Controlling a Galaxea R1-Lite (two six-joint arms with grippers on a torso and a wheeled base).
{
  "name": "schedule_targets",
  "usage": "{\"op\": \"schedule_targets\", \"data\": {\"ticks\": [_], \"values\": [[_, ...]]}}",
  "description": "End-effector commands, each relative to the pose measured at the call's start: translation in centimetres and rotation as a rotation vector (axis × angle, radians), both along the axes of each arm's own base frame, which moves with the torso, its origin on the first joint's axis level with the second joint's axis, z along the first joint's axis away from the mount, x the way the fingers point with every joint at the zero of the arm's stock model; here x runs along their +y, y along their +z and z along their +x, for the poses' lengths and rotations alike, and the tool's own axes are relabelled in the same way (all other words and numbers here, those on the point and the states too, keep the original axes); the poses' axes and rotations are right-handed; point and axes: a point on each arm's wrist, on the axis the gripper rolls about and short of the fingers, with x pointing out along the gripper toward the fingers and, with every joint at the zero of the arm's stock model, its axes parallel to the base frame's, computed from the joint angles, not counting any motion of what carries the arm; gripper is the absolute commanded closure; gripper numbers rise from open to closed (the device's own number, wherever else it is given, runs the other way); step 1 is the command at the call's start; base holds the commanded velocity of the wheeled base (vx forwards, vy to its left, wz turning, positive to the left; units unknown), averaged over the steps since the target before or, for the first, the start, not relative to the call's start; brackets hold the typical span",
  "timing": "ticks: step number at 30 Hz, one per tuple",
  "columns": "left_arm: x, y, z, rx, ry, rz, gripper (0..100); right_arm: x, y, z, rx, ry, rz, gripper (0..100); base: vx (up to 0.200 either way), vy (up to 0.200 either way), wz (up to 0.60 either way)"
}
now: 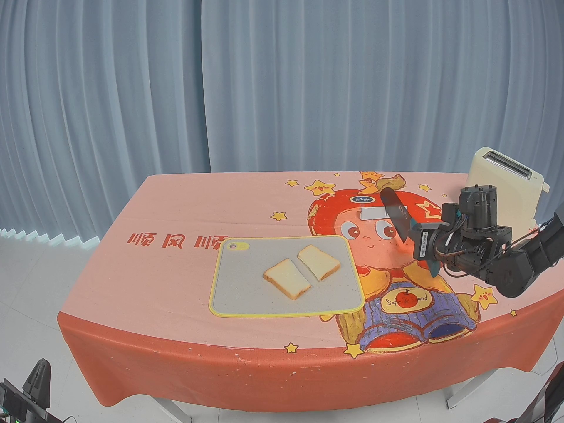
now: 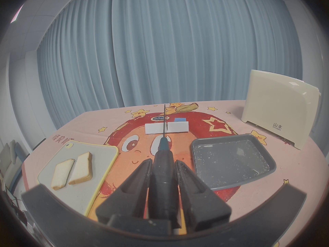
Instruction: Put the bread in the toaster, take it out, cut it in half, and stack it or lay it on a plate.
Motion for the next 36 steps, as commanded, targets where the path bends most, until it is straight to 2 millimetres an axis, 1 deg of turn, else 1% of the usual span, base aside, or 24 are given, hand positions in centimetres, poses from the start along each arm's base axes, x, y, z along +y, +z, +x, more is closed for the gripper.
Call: {"op": "schedule_targets", "data": {"ticks": [1, 4, 20, 21, 26, 36], "values": [[0.0, -0.49, 0.13, 0.019, 0.0, 0.0, 100, 0.06, -0.24, 0.06, 0.007, 0.001, -0.003, 100, 0.0, 0.0, 0.0], [0.0, -0.49, 0.13, 0.019, 0.0, 0.0, 100, 0.15, -0.51, 0.16, 0.014, 0.0, -0.006, 100, 0.0, 0.0, 0.0], [0.0, -0.49, 0.13, 0.019, 0.0, 0.0, 100, 0.54, -0.52, 0.07, 0.013, 0.01, -0.009, 100, 0.0, 0.0, 0.0], [0.0, -0.49, 0.13, 0.019, 0.0, 0.0, 100, 0.54, -0.52, 0.07, 0.013, 0.01, -0.008, 0, 0.0, 0.0, 0.0], [0.0, -0.49, 0.13, 0.019, 0.0, 0.0, 100, 0.53, -0.41, 0.05, 0.009, 0.008, -0.004, 0, 0.0, 0.0, 0.0], [0.0, -0.49, 0.13, 0.019, 0.0, 0.0, 100, 0.72, 0.45, -0.48, -0.012, 0.018, 0.007, 0, 0.0, 0.0, 0.0]]}}
